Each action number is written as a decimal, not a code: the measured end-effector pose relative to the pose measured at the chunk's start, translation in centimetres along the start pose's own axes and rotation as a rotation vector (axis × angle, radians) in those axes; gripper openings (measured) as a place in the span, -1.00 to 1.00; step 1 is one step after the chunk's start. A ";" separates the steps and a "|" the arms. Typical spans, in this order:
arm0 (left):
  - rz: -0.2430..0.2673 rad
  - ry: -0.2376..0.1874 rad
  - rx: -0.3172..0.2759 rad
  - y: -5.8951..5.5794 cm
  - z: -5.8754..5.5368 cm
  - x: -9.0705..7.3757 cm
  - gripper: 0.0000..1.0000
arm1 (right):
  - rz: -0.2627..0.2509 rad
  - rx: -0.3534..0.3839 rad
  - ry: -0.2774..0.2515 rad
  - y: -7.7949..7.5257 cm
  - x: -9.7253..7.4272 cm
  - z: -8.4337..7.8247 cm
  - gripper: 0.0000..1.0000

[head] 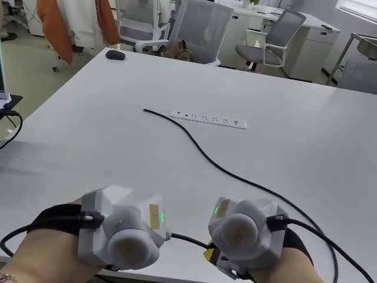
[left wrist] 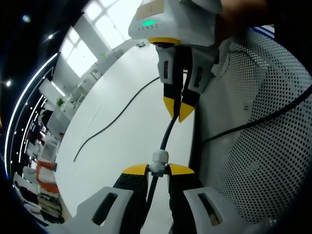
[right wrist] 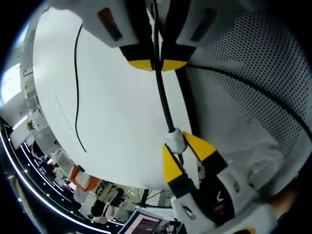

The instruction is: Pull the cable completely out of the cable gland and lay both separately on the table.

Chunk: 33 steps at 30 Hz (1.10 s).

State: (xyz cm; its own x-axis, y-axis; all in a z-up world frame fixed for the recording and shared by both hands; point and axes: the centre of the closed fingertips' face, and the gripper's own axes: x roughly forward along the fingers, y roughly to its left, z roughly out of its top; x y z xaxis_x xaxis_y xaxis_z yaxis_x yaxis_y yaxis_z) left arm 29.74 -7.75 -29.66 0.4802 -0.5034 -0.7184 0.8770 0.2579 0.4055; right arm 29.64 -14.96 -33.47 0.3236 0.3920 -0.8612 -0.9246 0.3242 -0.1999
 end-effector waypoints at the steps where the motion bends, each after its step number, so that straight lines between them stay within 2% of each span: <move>1: 0.001 0.000 0.000 0.0 0.0 0.0 -0.67 | 0.000 0.007 0.005 0.0 0.0 -0.2 -0.94; 4: 0.005 0.001 0.002 0.1 0.0 -0.1 -0.67 | 0.009 0.006 0.010 0.1 0.0 -0.3 -0.90; 5: 0.004 0.001 0.002 0.1 0.0 -0.1 -0.67 | 0.008 0.005 0.010 0.2 0.0 -0.2 -0.83; 7: 0.001 -0.005 0.000 0.0 0.1 -0.1 -0.67 | -0.011 -0.001 -0.025 0.0 0.0 0.7 -0.53; 8: 0.000 -0.003 0.003 0.0 0.2 -0.1 -0.67 | -0.008 -0.010 -0.070 0.0 -0.1 1.7 -0.48; 11: -0.001 -0.005 0.002 0.1 0.2 -0.1 -0.67 | 0.003 -0.085 -0.150 0.8 -0.7 3.5 -0.52; 13: -0.001 -0.008 0.003 0.1 0.2 -0.2 -0.67 | 0.008 -0.123 -0.174 1.2 -0.9 4.1 -0.55; 18: -0.015 -0.020 0.024 -0.3 0.6 0.0 -0.67 | 0.039 -0.137 -0.216 1.9 -1.1 4.9 -0.65; 23: -0.018 -0.036 0.020 -0.3 0.8 -0.1 -0.67 | 0.043 -0.145 -0.210 1.9 -1.0 4.7 -0.95; 29: -0.019 -0.037 0.023 -0.4 0.8 0.1 -0.67 | 0.043 -0.132 -0.200 1.9 -0.9 4.4 -0.95; 33: -0.010 -0.027 0.020 -0.2 0.5 0.2 -0.67 | 0.031 -0.112 -0.147 1.3 -0.5 3.3 -0.95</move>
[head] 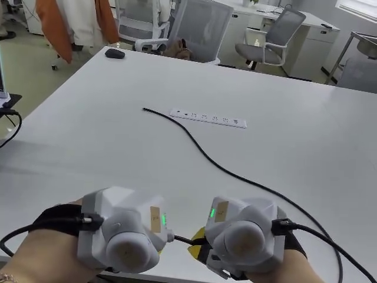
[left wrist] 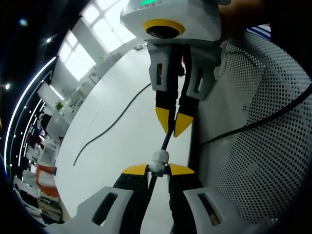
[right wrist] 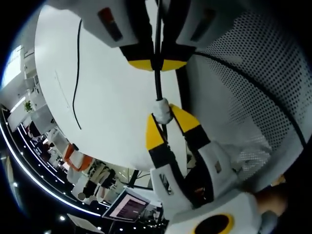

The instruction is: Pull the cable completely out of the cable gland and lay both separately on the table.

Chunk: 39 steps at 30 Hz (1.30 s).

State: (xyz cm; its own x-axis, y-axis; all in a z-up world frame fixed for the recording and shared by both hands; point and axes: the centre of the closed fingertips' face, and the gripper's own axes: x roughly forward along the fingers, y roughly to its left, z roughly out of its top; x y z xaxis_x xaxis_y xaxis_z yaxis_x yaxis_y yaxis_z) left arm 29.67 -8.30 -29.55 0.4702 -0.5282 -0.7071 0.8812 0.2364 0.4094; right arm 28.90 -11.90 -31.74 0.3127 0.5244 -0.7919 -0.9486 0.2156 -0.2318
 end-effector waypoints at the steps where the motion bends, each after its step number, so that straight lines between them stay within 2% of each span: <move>1: 0.004 0.001 0.002 0.1 0.0 0.0 -0.67 | -0.002 0.015 0.015 -0.1 0.0 -0.3 -0.95; 4: 0.011 0.007 0.002 0.3 -0.2 0.1 -0.67 | -0.002 0.042 0.056 -0.2 0.2 -1.3 -0.95; 13: 0.020 0.007 -0.002 0.4 -0.1 -0.1 -0.67 | -0.002 0.092 0.126 -0.4 0.3 -2.9 -0.94; 14: 0.020 0.007 -0.002 0.4 -0.1 -0.1 -0.67 | -0.007 0.089 0.140 -0.5 0.3 -3.2 -0.94; 16: 0.025 0.003 0.002 0.5 0.0 -0.1 -0.67 | -0.036 0.039 0.165 -1.0 0.1 -3.4 -0.88; 18: 0.025 0.001 0.001 0.5 0.0 -0.1 -0.67 | -0.047 0.011 0.116 -0.9 0.2 -2.1 -0.72; 19: 0.024 0.003 0.002 0.5 0.0 -0.1 -0.67 | -0.030 0.009 0.067 -0.6 0.2 -1.1 -0.69; 21: 0.024 0.003 0.002 0.5 0.0 -0.1 -0.67 | -0.007 -0.006 -0.009 -0.1 0.0 0.5 -0.69; 23: 0.025 0.001 0.007 0.5 0.0 -0.1 -0.67 | -0.016 -0.026 -0.067 0.0 -0.4 1.7 -0.68; 26: 0.025 -0.001 0.009 0.5 0.0 -0.1 -0.67 | -0.020 -0.036 -0.094 0.0 -0.7 2.3 -0.69; 28: 0.029 -0.005 0.016 0.6 0.1 -0.1 -0.67 | -0.011 -0.021 -0.145 0.1 -1.0 3.1 -0.70; 31: 0.033 -0.010 0.032 0.7 0.3 -0.1 -0.67 | -0.003 -0.015 -0.170 0.2 -1.1 3.6 -0.72; 35: 0.029 -0.014 0.032 0.6 0.5 -0.2 -0.67 | -0.014 -0.023 -0.156 0.0 -1.1 3.3 -0.92; 39: 0.032 -0.016 0.028 0.6 0.5 -0.3 -0.67 | -0.018 -0.014 -0.147 -0.1 -1.0 3.0 -0.94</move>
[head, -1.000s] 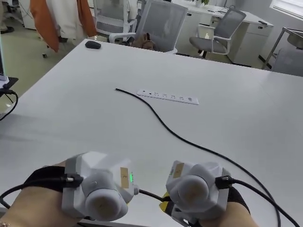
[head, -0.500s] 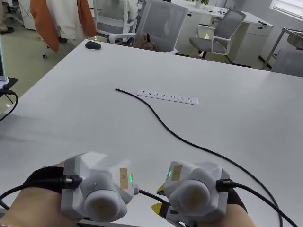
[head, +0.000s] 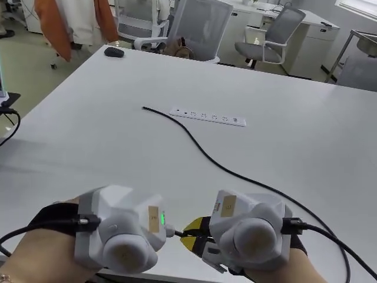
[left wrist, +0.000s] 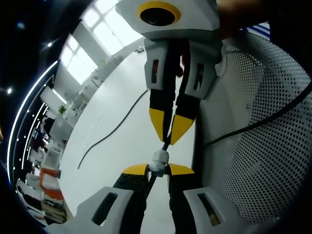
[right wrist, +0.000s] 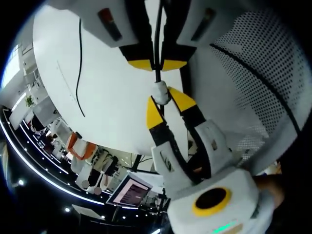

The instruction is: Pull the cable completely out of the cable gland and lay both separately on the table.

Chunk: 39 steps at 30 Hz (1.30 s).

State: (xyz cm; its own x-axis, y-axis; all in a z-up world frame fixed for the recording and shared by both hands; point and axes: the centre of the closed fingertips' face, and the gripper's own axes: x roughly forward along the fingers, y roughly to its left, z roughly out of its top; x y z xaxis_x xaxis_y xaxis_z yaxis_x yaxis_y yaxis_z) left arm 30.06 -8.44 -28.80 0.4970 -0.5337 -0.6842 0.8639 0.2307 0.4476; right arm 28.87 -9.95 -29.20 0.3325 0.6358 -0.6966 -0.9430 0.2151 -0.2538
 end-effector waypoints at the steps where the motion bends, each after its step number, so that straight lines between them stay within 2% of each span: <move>1: -0.002 0.002 -0.001 0.0 0.0 0.0 -0.67 | 0.000 -0.001 0.000 0.0 0.0 0.0 -0.94; 5: -0.005 0.001 -0.001 -0.2 0.0 0.0 -0.67 | 0.002 -0.004 0.006 0.1 0.1 -0.1 -0.94; 7: 0.005 0.012 0.004 0.1 -0.3 -0.1 -0.67 | -0.012 -0.023 0.060 -0.2 0.2 -1.1 -0.94; 11: 0.009 0.012 -0.001 0.1 -0.2 -0.2 -0.67 | -0.014 0.003 0.079 -0.4 0.3 -1.6 -0.94; 14: 0.011 0.016 -0.001 0.1 -0.3 -0.2 -0.67 | -0.021 0.023 0.149 -0.6 0.3 -3.1 -0.94; 23: 0.020 0.018 -0.003 0.3 -0.4 -0.2 -0.67 | -0.023 0.070 0.211 -0.8 0.2 -4.6 -0.93; 25: 0.021 0.017 -0.003 0.3 -0.4 -0.1 -0.67 | -0.025 0.065 0.206 -0.8 0.3 -4.5 -0.79; 26: 0.021 0.015 -0.006 0.3 -0.4 -0.1 -0.67 | -0.033 0.060 0.186 -0.9 0.3 -4.0 -0.69; 27: 0.022 0.015 -0.005 0.3 -0.4 -0.1 -0.67 | -0.033 0.059 0.182 -0.9 0.3 -3.9 -0.67; 29: 0.022 0.015 -0.005 0.3 -0.4 -0.1 -0.67 | -0.019 0.041 0.145 -0.5 0.3 -3.1 -0.68; 35: 0.028 0.002 0.005 0.4 -0.1 -0.1 -0.67 | -0.019 -0.015 0.049 -0.3 0.1 -0.9 -0.65; 39: 0.024 -0.011 0.011 0.3 0.2 -0.1 -0.67 | -0.018 -0.025 0.022 -0.2 0.0 -0.3 -0.74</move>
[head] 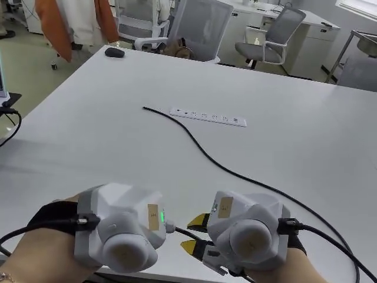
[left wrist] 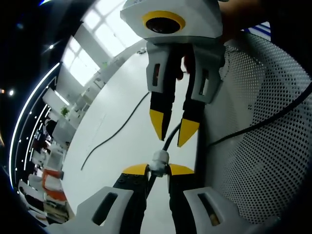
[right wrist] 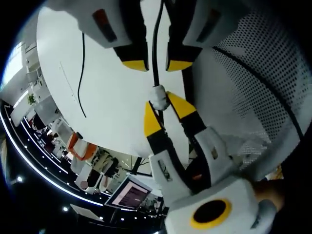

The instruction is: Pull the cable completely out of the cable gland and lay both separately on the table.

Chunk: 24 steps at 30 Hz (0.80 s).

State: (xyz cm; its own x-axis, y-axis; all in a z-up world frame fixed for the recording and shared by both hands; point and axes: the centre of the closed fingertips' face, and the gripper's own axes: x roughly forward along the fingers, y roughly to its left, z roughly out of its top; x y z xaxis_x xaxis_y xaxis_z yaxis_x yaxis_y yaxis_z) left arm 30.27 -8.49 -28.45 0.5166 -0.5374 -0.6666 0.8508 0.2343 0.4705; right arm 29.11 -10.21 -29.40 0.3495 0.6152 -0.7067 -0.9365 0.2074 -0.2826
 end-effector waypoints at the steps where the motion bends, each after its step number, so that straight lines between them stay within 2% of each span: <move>1: 0.000 -0.003 0.007 0.0 0.1 0.1 -0.67 | 0.001 -0.002 0.002 0.0 0.0 0.0 -0.77; 4: 0.003 -0.009 0.007 0.1 0.1 0.2 -0.67 | 0.001 -0.005 0.008 0.0 0.1 -0.1 -0.81; 7: 0.001 0.009 0.005 0.1 -0.2 0.0 -0.67 | -0.009 -0.009 0.024 -0.2 0.0 -0.4 -0.94; 11: 0.003 0.005 0.010 0.0 0.0 -0.2 -0.67 | -0.012 0.004 0.046 -0.3 0.0 -0.8 -0.95; 17: 0.004 0.001 0.006 0.1 0.0 -0.1 -0.67 | -0.016 0.006 0.044 -0.4 0.0 -0.9 -0.95; 19: 0.013 0.002 0.004 0.3 0.0 -0.2 -0.67 | -0.035 -0.009 0.078 -0.7 -0.1 -1.4 -0.95; 22: 0.018 0.002 -0.011 0.4 0.0 -0.4 -0.67 | -0.040 0.018 0.076 -0.9 -0.1 -1.5 -0.95; 24: 0.029 0.006 -0.009 0.6 0.0 -0.6 -0.67 | -0.059 0.020 0.118 -1.3 -0.2 -2.4 -0.96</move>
State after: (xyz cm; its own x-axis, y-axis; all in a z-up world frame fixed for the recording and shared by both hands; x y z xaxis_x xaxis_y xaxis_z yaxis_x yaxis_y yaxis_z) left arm 30.46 -8.02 -27.82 0.5416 -0.5258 -0.6559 0.8362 0.2567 0.4847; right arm 30.35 -12.39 -30.42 0.4033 0.5083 -0.7609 -0.9144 0.2564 -0.3133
